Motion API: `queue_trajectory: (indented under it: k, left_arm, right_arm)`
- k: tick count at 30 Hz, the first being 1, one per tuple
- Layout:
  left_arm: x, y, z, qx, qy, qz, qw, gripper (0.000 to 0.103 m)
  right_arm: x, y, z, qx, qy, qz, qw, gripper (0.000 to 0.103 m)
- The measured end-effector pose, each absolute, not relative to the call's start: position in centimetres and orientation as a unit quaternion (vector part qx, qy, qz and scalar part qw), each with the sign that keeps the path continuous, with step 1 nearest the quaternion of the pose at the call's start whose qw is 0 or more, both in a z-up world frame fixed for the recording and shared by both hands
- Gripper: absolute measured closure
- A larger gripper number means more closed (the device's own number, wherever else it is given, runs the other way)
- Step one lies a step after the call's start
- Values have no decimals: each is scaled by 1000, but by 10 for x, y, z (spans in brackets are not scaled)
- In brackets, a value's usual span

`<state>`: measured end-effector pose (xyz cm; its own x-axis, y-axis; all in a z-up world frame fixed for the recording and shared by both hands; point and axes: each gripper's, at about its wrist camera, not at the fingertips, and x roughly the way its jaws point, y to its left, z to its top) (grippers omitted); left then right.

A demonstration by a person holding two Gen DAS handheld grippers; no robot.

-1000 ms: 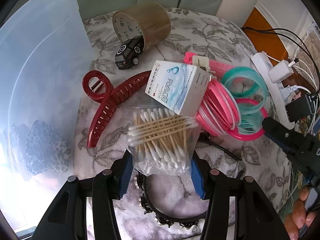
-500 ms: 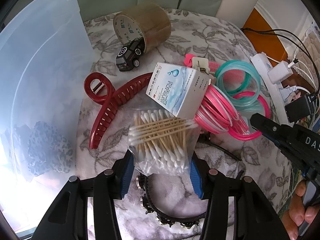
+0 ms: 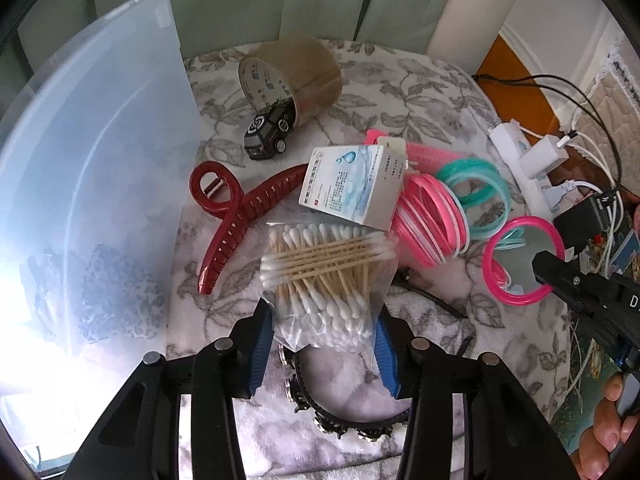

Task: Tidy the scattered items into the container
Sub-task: 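Grasp cotton swab bag with left tool while right tool grasps pink mirror, then carry swab bag and pink mirror into the clear box and release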

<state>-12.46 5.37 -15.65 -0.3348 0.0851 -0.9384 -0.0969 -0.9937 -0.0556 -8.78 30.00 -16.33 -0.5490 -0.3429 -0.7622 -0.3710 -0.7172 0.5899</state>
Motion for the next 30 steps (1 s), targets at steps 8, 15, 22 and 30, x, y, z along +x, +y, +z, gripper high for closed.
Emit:
queue_trajectory:
  k: [8,15,22,30]
  left_arm:
    - [-109,53,-134,-550,2,833,67,57]
    - [-95,46,-105,-521,-10,850,82,57]
    - [-81,35,-72,-485,-31,869,96,57]
    - [-68,16,-35,-439,-55,891,103,57]
  right_arm:
    - [-69,301,-136,-453,368,812,7,96]
    - [-58,290,-110,-434,356,827,-4,96]
    - [-50,270,-73,-409,326,852,-24,96]
    - [-44,243,-27,-377,280,881,-53,96]
